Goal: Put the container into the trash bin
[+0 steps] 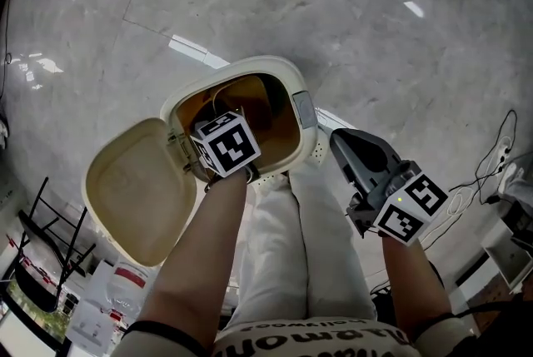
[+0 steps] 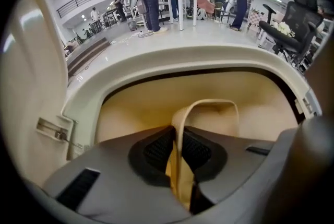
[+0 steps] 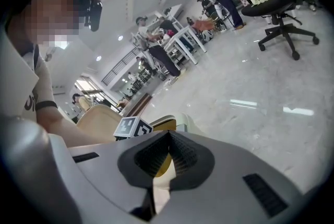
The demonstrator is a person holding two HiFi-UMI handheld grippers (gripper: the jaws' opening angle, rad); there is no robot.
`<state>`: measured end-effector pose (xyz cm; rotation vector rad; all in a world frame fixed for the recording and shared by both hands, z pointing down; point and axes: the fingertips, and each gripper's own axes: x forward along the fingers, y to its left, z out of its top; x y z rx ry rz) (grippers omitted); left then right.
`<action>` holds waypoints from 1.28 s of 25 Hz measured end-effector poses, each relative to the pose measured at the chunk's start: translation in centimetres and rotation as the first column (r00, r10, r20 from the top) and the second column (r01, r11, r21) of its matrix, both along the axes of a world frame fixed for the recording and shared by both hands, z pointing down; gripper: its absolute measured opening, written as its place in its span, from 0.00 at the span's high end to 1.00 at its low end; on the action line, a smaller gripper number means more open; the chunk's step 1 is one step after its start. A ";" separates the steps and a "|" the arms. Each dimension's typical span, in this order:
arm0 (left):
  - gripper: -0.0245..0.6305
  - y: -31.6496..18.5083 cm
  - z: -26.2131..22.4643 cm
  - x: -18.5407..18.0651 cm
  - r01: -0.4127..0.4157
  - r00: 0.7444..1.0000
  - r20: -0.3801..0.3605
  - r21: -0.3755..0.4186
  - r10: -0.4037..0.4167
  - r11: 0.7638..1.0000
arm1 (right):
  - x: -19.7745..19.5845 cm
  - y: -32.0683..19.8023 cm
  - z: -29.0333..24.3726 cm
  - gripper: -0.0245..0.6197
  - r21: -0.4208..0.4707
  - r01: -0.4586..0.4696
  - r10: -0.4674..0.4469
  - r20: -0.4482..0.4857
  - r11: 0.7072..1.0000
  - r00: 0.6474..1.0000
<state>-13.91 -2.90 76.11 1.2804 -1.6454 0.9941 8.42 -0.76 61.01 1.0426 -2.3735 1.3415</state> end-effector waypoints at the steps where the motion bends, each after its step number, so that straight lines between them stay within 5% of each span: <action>1: 0.87 0.0 0.2 0.1 0.007 1.000 -0.007 -0.004 -0.007 1.000 | 0.2 0.0 0.0 0.96 0.000 -0.003 0.003 -0.001 1.000 1.000; 9: 0.59 1.0 -0.9 1.2 -0.012 0.998 -0.059 -0.016 0.011 1.000 | 1.6 -0.2 -2.0 0.96 0.001 -0.051 0.051 0.013 0.999 0.999; 14: 0.59 0.4 -7.5 4.0 -0.092 0.988 -0.120 0.085 0.102 0.992 | 1.2 -1.1 -6.5 0.96 0.039 -0.059 0.059 -0.005 0.997 0.998; 17: 0.62 -1.4 -14.0 5.5 -0.162 0.971 -0.141 0.216 0.195 0.963 | -0.2 -2.2 -10.6 0.96 0.090 -0.054 0.055 -0.010 0.994 0.998; 19: 0.73 -1.7 -19.5 6.1 -0.187 0.954 -0.173 0.298 0.245 0.936 | -1.2 -1.9 -14.3 0.96 0.107 -0.058 0.057 0.015 0.992 0.998; 23: 0.89 -2.0 -31.7 6.5 -0.201 0.918 -0.217 0.466 0.332 0.862 | -2.7 -1.2 -22.6 0.96 0.157 -0.061 0.063 -0.007 0.986 0.998; 25: 0.98 -2.9 -37.9 6.5 -0.211 0.901 -0.205 0.561 0.382 0.800 | -3.4 -1.7 -26.7 0.96 0.211 -0.055 0.064 -0.036 0.976 0.997; 29: 0.98 -3.2 -49.4 6.7 -0.196 0.845 -0.217 0.725 0.490 0.660 | -4.5 -2.9 -35.5 0.96 0.350 -0.069 0.092 -0.050 0.934 0.994; 32: 0.98 -2.6 -56.7 6.8 -0.207 0.809 -0.193 0.791 0.556 0.576 | -4.8 -3.0 -42.5 0.96 0.449 -0.103 0.129 -0.028 0.887 0.991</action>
